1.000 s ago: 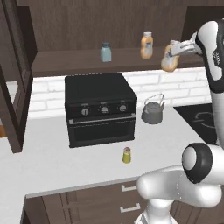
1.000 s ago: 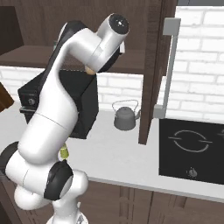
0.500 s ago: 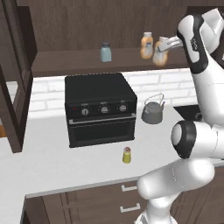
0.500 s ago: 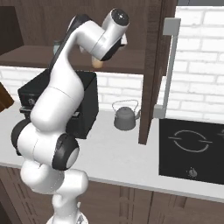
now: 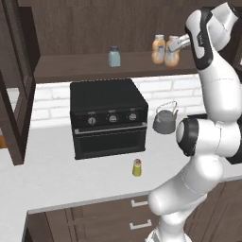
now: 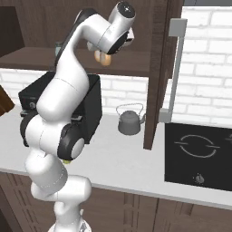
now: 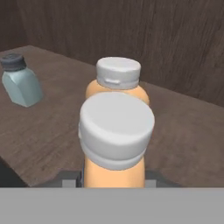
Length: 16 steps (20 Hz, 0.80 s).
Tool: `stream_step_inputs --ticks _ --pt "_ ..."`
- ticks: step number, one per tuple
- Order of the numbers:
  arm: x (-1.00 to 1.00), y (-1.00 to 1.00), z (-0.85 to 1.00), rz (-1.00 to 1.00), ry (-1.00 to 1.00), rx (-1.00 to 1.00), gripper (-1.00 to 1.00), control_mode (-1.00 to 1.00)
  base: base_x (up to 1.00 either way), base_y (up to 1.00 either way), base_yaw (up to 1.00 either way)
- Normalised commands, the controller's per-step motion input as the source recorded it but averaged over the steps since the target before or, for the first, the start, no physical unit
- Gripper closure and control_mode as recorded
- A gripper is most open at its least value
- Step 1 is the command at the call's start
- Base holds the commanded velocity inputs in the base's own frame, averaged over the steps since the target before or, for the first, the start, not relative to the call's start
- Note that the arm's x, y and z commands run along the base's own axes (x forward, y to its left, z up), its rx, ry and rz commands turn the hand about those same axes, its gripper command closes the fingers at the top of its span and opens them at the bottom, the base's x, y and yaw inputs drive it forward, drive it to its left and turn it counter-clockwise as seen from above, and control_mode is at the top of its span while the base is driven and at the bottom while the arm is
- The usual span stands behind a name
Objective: Put the shaker and condiment bottle from the counter next to their counterparts in the cabinet.
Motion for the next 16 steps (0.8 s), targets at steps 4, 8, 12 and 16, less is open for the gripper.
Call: stream_step_inputs --ticks 4,8,12,16 --pt "0.14 -0.01 0.00 0.00 -0.05 0.00 1.00 -1.00 0.00 0.00 0.00" --pt "0.00 0.00 -0.07 0.00 -0.02 0.03 1.00 -1.00 0.00 0.00 0.00" --pt "0.03 0.00 -0.21 0.00 -0.05 0.05 1.00 -1.00 0.00 0.00 0.00" --pt "0.19 0.00 -0.29 0.00 -0.02 0.02 1.00 -1.00 0.00 0.00 0.00"
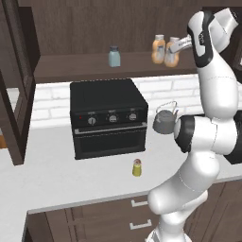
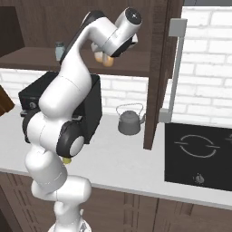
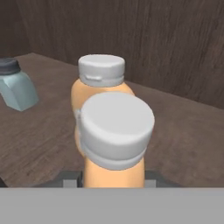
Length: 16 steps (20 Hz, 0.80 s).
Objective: Put the shaker and condiment bottle from the counter next to their counterparts in the cabinet.
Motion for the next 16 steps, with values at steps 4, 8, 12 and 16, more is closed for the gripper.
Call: stream_step_inputs --ticks 4,8,12,16 --pt "0.26 0.00 -0.27 0.00 -0.01 0.02 1.00 -1.00 0.00 0.00 0.00" --pt "0.07 0.00 -0.23 0.00 -0.03 0.01 -1.00 -1.00 0.00 0.00 0.00" --pt "0.00 0.00 -0.01 0.00 -0.01 0.00 -1.00 -1.00 0.00 0.00 0.00" --pt "0.00 0.00 0.00 0.00 0.00 0.00 -1.00 -1.00 0.00 0.00 0.00"
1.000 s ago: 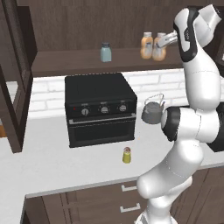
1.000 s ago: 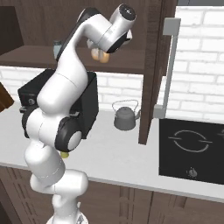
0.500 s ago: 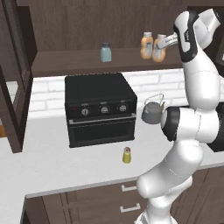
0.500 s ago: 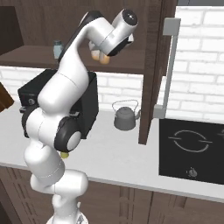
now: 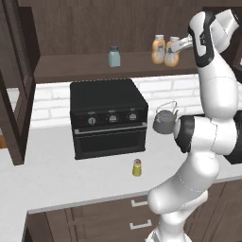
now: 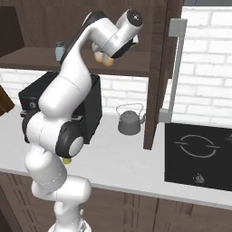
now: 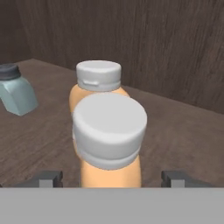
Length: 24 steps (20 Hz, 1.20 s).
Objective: Put the shaker and condiment bottle from the counter next to their counterparts in the cabinet.
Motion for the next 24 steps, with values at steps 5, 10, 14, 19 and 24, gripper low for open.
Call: stream_step_inputs --ticks 5,10,14,19,24 --pt "0.00 0.00 0.00 0.00 0.00 0.00 -1.00 -1.00 0.00 0.00 0.00" --pt "-0.02 0.00 0.00 0.00 0.00 0.00 -1.00 -1.00 0.00 0.00 0.00" --pt "-0.25 0.00 0.00 0.00 -0.04 0.00 -1.00 -1.00 0.00 0.00 0.00" --pt "-0.62 0.07 0.00 0.00 -0.13 0.01 -1.00 -1.00 0.00 0.00 0.00" --pt "-0.76 0.04 0.00 0.00 -0.16 0.00 -1.00 -1.00 0.00 0.00 0.00"
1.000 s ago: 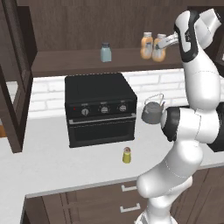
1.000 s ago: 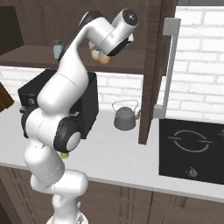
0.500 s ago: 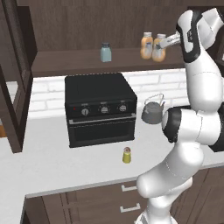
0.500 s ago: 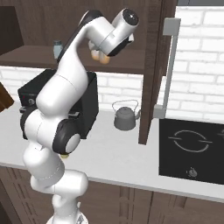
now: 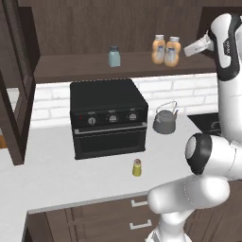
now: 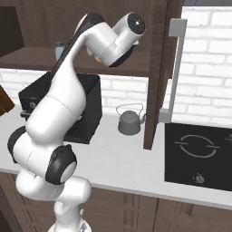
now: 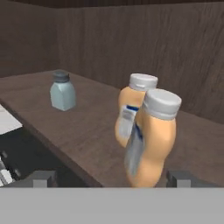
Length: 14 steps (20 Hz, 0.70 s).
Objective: Put the shaker and condiment bottle from the counter next to their counterparts in the cabinet.
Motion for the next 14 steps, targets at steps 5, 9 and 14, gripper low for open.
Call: stream_step_inputs --ticks 5,9,14 --pt "-0.94 0.12 -0.12 0.02 -0.17 0.00 -1.00 -1.00 0.00 0.00 0.00" --pt "-1.00 0.12 -0.44 0.00 -0.14 0.00 -1.00 -1.00 0.00 0.00 0.00" --pt "-1.00 0.17 -0.68 0.01 -0.13 0.00 -1.00 -1.00 0.00 0.00 0.00"
